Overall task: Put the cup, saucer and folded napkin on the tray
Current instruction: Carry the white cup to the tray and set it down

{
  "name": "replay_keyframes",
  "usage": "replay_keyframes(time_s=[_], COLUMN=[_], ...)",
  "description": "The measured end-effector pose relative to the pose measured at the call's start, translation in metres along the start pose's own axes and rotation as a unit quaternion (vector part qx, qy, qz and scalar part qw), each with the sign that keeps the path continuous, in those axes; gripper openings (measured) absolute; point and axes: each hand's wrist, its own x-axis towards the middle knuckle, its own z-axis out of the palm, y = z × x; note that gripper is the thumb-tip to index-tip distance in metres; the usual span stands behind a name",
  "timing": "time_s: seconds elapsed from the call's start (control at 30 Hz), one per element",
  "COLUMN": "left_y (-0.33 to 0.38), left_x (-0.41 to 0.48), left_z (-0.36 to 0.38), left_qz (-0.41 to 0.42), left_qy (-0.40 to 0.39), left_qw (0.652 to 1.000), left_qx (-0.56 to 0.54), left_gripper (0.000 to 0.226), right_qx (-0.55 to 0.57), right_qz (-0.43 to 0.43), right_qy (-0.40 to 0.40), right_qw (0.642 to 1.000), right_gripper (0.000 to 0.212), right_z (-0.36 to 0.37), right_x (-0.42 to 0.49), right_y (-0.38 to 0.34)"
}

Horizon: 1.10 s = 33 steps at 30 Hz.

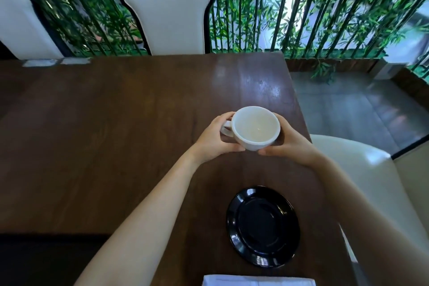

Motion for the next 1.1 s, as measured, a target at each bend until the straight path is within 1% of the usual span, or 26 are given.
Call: replay_keyframes(time_s=[0.2,0.3,0.4,0.57,0.7,0.87,0.97,1.1], left_y=[0.048,0.068,0.079,0.08,0.066,0.04,0.02,-0.018], left_x=[-0.033,-0.057,-0.086,-0.145,-0.199,-0.269,-0.309,-0.359], left_z=[-0.043,-0.069,-0.096,-0.141,-0.177,-0.216,-0.239,-0.265], left_qz=[0.044,0.069,0.083,0.092,0.08,0.05,0.019,-0.04], left_qy=[0.058,0.093,0.132,0.182,0.217,0.256,0.272,0.29], left_qw=[0.997,0.993,0.987,0.977,0.972,0.964,0.961,0.954], left_qx=[0.018,0.023,0.037,0.056,0.051,0.046,0.041,0.057], left_gripper=[0.077,0.078,0.084,0.085,0.082,0.074,0.071,0.074], right_qx=[-0.023,-0.015,-0.01,-0.002,-0.005,0.008,0.001,-0.013], right_qz=[-0.053,-0.087,-0.116,-0.151,-0.175,-0.186,-0.175,-0.168], right_qy=[-0.031,-0.038,-0.052,-0.086,-0.124,-0.179,-0.205,-0.238], right_qw=[0.998,0.995,0.992,0.985,0.977,0.966,0.963,0.957], right_gripper=[0.094,0.096,0.091,0.093,0.097,0.096,0.104,0.098], right_z=[0.005,0.019,0.04,0.094,0.152,0.232,0.283,0.353], right_x=[0.008,0.008,0.006,0.009,0.015,0.026,0.034,0.036], right_y=[-0.074,-0.111,-0.146,-0.185,-0.204,-0.217,-0.218,-0.214])
